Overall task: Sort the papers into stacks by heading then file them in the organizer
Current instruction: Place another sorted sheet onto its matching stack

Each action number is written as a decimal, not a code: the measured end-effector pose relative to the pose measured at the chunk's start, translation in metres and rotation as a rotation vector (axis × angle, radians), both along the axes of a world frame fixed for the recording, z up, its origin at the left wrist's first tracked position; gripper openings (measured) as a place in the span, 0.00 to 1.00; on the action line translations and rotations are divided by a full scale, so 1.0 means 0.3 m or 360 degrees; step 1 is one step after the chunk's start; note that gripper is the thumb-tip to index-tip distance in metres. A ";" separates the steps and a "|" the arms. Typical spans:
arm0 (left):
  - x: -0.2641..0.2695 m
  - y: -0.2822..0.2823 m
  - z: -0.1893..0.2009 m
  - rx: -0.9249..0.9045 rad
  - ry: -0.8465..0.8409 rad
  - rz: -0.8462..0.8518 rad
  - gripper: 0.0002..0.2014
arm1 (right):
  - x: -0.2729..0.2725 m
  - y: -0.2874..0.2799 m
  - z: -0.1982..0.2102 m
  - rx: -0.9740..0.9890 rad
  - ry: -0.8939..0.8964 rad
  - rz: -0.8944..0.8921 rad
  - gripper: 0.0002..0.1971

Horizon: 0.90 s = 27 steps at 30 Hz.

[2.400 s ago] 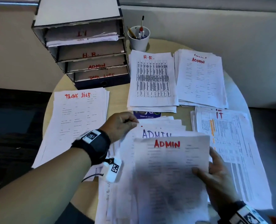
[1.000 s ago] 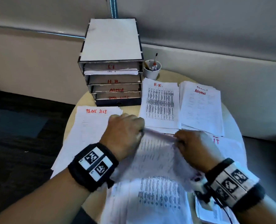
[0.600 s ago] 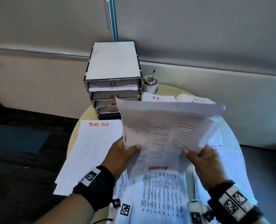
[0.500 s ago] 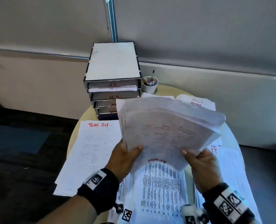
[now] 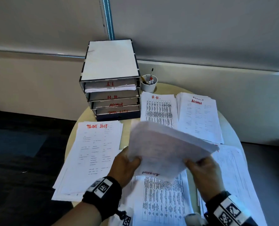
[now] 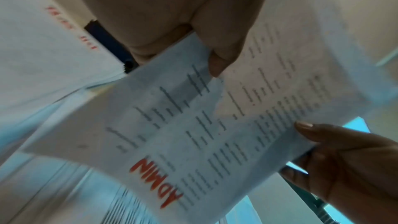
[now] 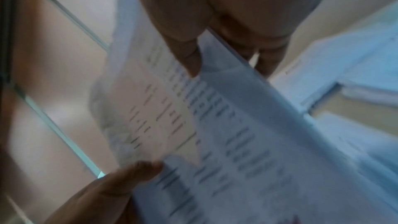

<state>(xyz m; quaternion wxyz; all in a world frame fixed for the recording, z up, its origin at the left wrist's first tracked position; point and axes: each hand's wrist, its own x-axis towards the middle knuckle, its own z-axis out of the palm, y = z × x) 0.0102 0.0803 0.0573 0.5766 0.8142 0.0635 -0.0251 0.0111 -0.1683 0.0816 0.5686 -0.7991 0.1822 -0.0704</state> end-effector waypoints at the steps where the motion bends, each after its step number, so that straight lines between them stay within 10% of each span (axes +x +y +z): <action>1: 0.013 0.009 0.030 0.0075 -0.0076 -0.0052 0.05 | 0.013 -0.018 0.026 -0.0076 -0.0069 -0.0104 0.12; 6: 0.080 0.006 0.256 0.1106 -0.0541 -0.0599 0.04 | -0.010 -0.072 0.258 -0.1027 -0.0919 0.0124 0.39; 11: 0.112 -0.124 0.397 0.1733 -0.0672 -0.1130 0.07 | -0.009 -0.093 0.264 -0.1663 -0.0549 0.1053 0.14; 16: 0.179 -0.164 0.369 0.1587 -0.0880 -0.0846 0.08 | 0.029 -0.222 0.198 -0.1232 -0.0128 0.0944 0.09; 20: 0.177 -0.105 0.167 0.1190 -0.0645 -0.0098 0.20 | 0.127 -0.462 0.074 -0.0036 0.0606 0.0424 0.11; 24: 0.080 -0.101 -0.134 0.1237 0.0321 -0.0801 0.41 | 0.229 -0.635 -0.130 0.0491 0.0618 -0.0018 0.14; 27: 0.015 -0.112 -0.287 0.1422 0.0532 -0.1204 0.45 | 0.334 -0.637 -0.214 0.0639 0.0513 -0.0245 0.14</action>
